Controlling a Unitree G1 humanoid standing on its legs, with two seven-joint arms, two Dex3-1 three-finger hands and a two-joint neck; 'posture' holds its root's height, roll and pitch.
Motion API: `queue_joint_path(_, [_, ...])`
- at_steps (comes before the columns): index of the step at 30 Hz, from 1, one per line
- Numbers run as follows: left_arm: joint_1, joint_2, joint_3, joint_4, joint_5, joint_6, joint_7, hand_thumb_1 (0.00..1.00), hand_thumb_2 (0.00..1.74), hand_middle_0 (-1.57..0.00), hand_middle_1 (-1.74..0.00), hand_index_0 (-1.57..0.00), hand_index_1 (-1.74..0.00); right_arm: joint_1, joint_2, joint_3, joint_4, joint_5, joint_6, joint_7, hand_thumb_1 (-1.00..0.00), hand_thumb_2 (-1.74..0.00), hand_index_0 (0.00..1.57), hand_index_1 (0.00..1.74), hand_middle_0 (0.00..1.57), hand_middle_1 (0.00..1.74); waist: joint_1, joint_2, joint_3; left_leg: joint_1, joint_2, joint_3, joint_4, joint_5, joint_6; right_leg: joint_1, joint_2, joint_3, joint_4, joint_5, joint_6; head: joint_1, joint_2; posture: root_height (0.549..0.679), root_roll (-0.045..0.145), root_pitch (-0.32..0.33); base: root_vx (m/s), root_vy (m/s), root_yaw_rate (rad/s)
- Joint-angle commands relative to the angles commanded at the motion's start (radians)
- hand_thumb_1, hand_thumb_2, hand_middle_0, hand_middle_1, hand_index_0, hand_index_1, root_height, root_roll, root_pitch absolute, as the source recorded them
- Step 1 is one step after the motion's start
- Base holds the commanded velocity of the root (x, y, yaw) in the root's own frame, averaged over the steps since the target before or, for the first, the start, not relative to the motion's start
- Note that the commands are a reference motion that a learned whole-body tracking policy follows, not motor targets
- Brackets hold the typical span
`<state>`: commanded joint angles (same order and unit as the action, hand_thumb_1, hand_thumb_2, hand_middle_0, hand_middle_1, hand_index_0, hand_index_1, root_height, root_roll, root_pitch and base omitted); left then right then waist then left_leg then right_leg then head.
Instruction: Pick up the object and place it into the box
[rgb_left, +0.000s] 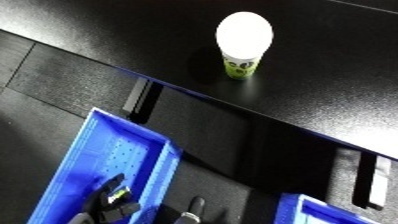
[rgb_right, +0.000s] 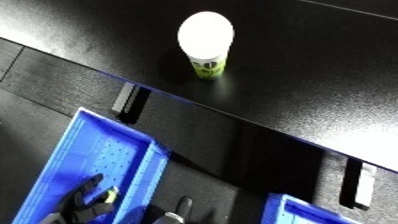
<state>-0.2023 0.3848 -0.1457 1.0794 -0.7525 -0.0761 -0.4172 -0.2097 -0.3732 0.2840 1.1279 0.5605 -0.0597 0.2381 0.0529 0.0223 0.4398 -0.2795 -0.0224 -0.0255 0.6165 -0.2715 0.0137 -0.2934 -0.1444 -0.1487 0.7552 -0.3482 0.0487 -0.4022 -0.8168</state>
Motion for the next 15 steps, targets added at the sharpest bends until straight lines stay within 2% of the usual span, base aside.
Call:
queue_joint_path(4, [-0.013,0.006,-0.030,-0.078,0.036,-0.022,-0.069,0.00,0.00,0.00,0.00,0.00,0.00,0.001,-0.003,-0.003,-0.002,0.020,0.007,0.001,0.00,0.00,0.00,0.00,0.00,0.00,0.005,0.000,0.002,0.002,-0.001,-0.002,-0.002,-0.002,-0.0003,0.006,-0.0011,-0.003,-0.007,0.004,0.0038,0.013,-0.010,0.640,0.034,-0.076,0.001,0.014,0.003])
queue_joint_path(8, [-0.027,0.034,-0.087,-0.220,0.085,0.008,-0.155,0.00,0.00,0.00,0.00,0.00,0.00,0.013,-0.009,-0.010,-0.019,0.037,0.015,0.000,0.00,0.00,0.00,0.00,0.00,0.00,0.009,0.004,0.006,0.005,-0.001,-0.004,-0.003,-0.007,0.0019,0.009,-0.0052,-0.007,-0.009,0.009,0.0110,0.036,-0.005,0.640,0.031,-0.078,-0.005,0.009,-0.004])
queue_joint_path(11, [-0.038,0.087,-0.144,-0.363,0.107,0.072,-0.230,0.00,0.00,0.00,0.00,0.00,0.00,0.023,-0.017,-0.015,-0.026,0.045,0.014,0.007,0.00,0.00,0.00,0.00,0.00,0.00,0.012,0.009,0.010,0.007,-0.002,-0.005,-0.006,-0.010,0.0030,0.011,-0.0095,-0.009,-0.013,0.015,0.0189,0.058,0.008,0.641,0.029,-0.078,-0.008,0.010,-0.003])
queue_joint_path(13, [-0.056,0.138,-0.189,-0.479,0.110,0.140,-0.294,0.00,0.00,0.00,0.00,0.00,0.00,0.028,-0.023,-0.015,-0.028,0.055,0.011,0.009,0.00,0.00,0.00,0.00,0.00,0.00,0.014,0.012,0.011,0.008,-0.003,-0.006,-0.008,-0.011,0.0031,0.013,-0.0129,-0.012,-0.017,0.020,0.0246,0.085,0.020,0.642,0.029,-0.077,-0.016,0.005,0.014])
queue_joint_path(14, [-0.056,0.138,-0.189,-0.479,0.110,0.140,-0.294,0.00,0.00,0.00,0.00,0.00,0.00,0.028,-0.023,-0.015,-0.028,0.055,0.011,0.009,0.00,0.00,0.00,0.00,0.00,0.00,0.014,0.012,0.011,0.008,-0.003,-0.006,-0.008,-0.011,0.0031,0.013,-0.0129,-0.012,-0.017,0.020,0.0246,0.085,0.020,0.642,0.029,-0.077,-0.016,0.003,0.020])
queue_joint_path(15, [-0.078,0.192,-0.231,-0.606,0.093,0.223,-0.353,0.00,0.00,0.00,0.00,0.00,0.00,0.031,-0.030,-0.014,-0.031,0.066,0.011,0.009,0.00,0.00,0.00,0.00,0.00,0.00,0.015,0.016,0.014,0.008,-0.004,-0.007,-0.008,-0.013,0.0036,0.017,-0.0166,-0.016,-0.021,0.024,0.0294,0.106,0.036,0.642,0.028,-0.077,-0.021,0.000,0.035])
